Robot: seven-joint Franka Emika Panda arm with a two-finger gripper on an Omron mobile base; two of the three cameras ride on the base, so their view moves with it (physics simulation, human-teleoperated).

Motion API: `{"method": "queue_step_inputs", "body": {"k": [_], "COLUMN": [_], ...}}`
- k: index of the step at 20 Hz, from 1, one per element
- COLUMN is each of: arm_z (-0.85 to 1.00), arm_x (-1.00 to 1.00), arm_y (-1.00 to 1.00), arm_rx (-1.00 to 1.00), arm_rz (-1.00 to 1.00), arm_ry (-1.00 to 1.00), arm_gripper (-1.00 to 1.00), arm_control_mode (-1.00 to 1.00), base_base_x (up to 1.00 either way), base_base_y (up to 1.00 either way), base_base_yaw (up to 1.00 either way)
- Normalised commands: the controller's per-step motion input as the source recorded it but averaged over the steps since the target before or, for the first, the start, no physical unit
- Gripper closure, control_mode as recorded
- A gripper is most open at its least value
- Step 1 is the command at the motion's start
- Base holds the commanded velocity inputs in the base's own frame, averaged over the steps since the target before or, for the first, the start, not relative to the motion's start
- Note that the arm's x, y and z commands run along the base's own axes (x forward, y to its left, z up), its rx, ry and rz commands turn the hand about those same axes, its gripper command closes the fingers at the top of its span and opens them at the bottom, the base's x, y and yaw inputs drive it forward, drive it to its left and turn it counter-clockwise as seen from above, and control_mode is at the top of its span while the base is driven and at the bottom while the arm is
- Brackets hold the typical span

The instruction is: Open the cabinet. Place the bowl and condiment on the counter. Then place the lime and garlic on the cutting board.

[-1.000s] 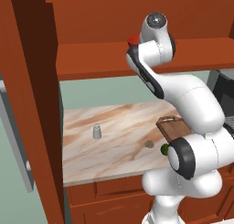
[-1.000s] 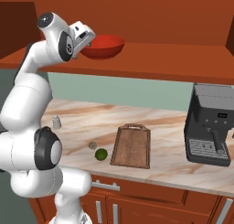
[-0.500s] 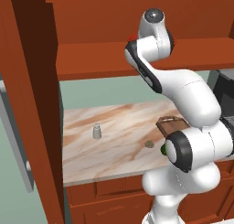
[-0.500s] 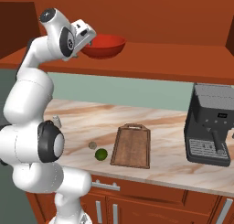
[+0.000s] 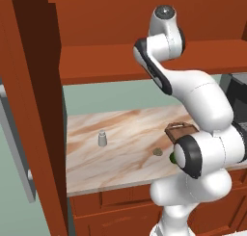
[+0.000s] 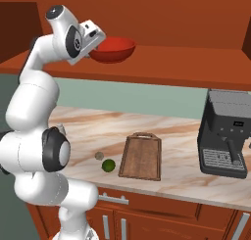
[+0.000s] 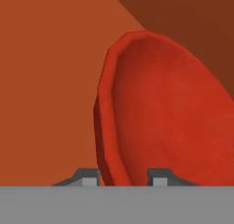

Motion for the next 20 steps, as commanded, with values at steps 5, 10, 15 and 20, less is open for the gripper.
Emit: {"method": "queue_step_inputs", "body": {"k": [5,10,15,20], "arm_z": [-0.32,-0.16,0.00,0.01], "arm_x": [0.00,-0.08,-0.52,-0.96], "arm_y": [-0.56,-0.50,-0.24,-0.02], "arm_rx": [0.03,0.05,0.08,0.08], "arm_rz": [0.00,0.00,0.00,0.00], "arm_ry": [0.00,0.00,0.00,0.00], "arm_gripper": [1.00,1.00,1.00,1.00], "arm_control_mode": [-1.00,-1.00,-1.00,-1.00], "base_base_x": [0.00,0.00,0.00,0.00], "base_base_y": [0.00,0.00,0.00,0.00], "base_base_yaw": [0.00,0.00,0.00,0.00]}}
